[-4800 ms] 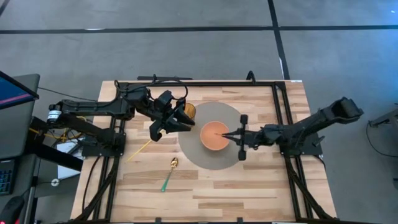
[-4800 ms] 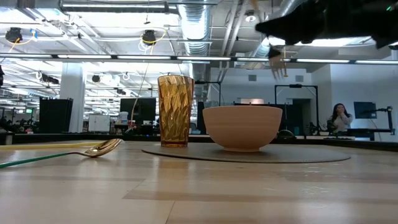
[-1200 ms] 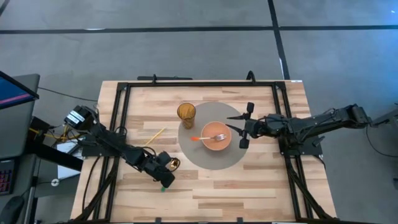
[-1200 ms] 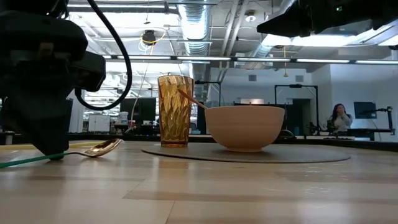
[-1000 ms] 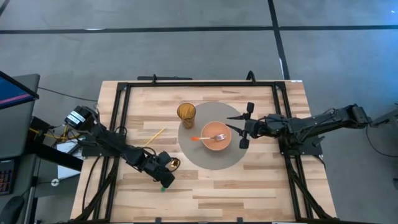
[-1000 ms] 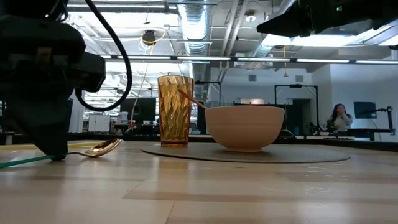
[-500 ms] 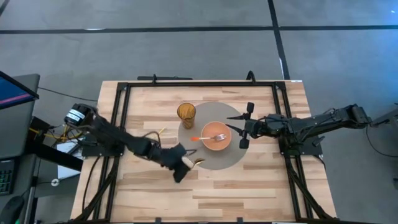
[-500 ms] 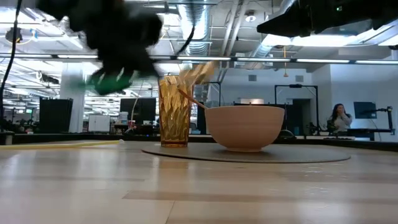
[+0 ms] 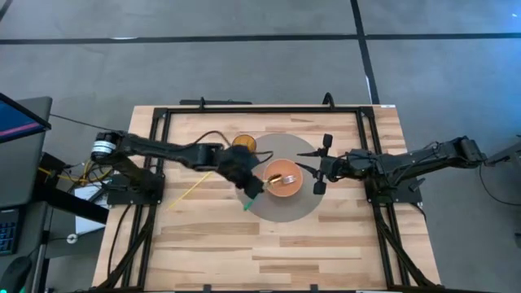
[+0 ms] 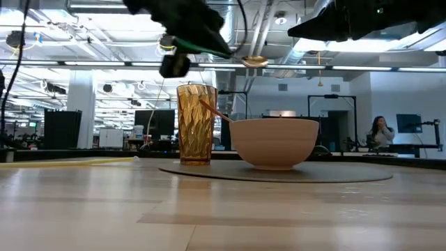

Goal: Pick & Place Utensil
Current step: Put the green gold spoon into the light pink bowl

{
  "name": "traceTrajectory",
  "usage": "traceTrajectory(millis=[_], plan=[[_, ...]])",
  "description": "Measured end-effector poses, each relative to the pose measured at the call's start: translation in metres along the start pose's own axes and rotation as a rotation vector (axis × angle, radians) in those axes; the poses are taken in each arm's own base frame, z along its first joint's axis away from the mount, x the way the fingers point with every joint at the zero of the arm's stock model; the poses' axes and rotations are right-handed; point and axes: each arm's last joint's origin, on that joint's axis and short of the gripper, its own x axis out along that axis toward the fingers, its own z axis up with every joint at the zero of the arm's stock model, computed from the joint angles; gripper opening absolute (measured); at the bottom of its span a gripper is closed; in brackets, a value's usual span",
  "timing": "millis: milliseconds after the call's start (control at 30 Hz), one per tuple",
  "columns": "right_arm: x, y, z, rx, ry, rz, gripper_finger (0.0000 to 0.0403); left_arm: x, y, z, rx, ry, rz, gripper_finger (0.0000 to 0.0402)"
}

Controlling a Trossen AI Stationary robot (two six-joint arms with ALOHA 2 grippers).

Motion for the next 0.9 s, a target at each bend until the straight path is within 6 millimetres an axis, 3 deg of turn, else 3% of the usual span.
traceTrajectory(millis=[300,600,900], plan=[[0.0,0.004,-0.01,-0.068,0.091,0.042,0.012,0.021,0.015,0.047,-0.273,0.041,-0.05,0.001],[-0.002,0.01,-0.017,-0.068,0.142,0.154,0.0083,0.029,0.031,0.056,-0.465,0.036,-0.022,0.0011],[-0.002,0.01,-0.017,-0.05,0.145,0.151,0.0028,0.064,0.044,0.049,-0.615,0.175,-0.053,0.0011]])
